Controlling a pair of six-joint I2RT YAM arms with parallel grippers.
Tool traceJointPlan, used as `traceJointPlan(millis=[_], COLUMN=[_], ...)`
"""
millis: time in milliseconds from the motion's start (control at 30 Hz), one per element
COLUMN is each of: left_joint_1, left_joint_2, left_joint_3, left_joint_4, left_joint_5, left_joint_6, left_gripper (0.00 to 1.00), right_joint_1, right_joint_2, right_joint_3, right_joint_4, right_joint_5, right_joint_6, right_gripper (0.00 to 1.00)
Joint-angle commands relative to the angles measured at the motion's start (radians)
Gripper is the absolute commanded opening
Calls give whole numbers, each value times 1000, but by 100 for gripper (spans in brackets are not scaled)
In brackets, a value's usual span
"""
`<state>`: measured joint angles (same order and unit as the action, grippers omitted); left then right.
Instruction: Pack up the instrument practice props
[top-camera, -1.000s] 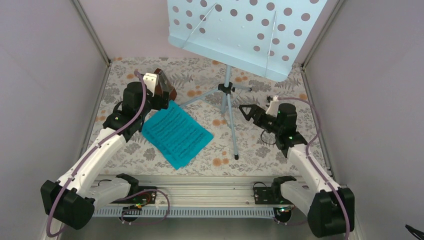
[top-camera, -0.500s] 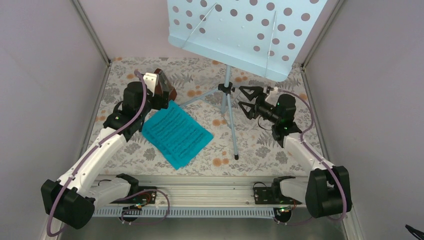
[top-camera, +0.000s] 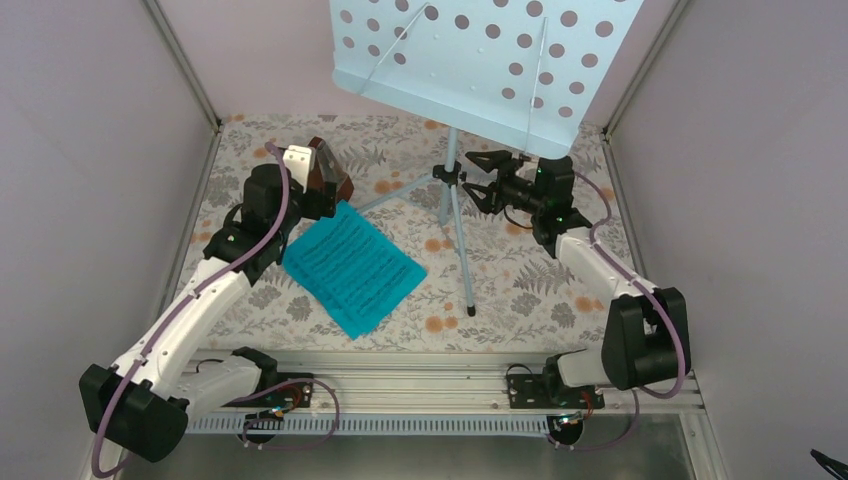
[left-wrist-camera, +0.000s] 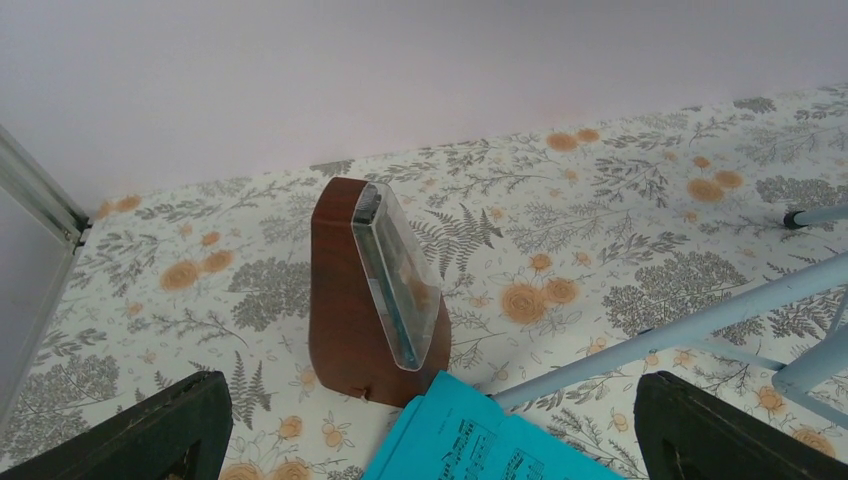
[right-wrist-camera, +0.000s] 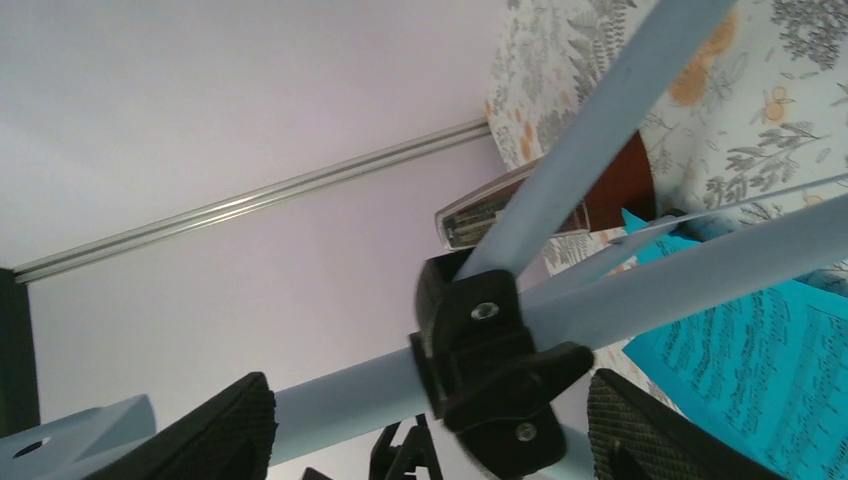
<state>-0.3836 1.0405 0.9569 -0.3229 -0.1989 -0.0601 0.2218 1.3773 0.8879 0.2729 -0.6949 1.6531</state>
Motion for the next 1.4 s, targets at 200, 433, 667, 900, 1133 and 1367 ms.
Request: traceJointPlan(millis=[200,433,667,900,1133,1367], left_joint_1=[3,3,4,3,3,3], left_joint_2=[-19,-17,-17,-18,-17,-12], left_joint_3=[-4,-2,-3,-2,-2,-2], left_joint_4=[20,18,18,18,18,17], left_joint_5=[13,18,22,24,26,32], left_joint_6=[-3,-4,-4,-4,-4,-3], left_gripper=[100,100,100,100,100,100], right_joint_1=[19,21,25,30,33,33], right_joint_2=[13,29,45,71,72,75], right_joint_3=[-2,17,20,28,18,-1], right_joint_4=[-69,-65,-57,-27,-16,2], right_joint_5=[22,26,30,14,5,-3], right_joint_6=[67,74,80,89,94,100], right_gripper=[66,50,44,35,17,4])
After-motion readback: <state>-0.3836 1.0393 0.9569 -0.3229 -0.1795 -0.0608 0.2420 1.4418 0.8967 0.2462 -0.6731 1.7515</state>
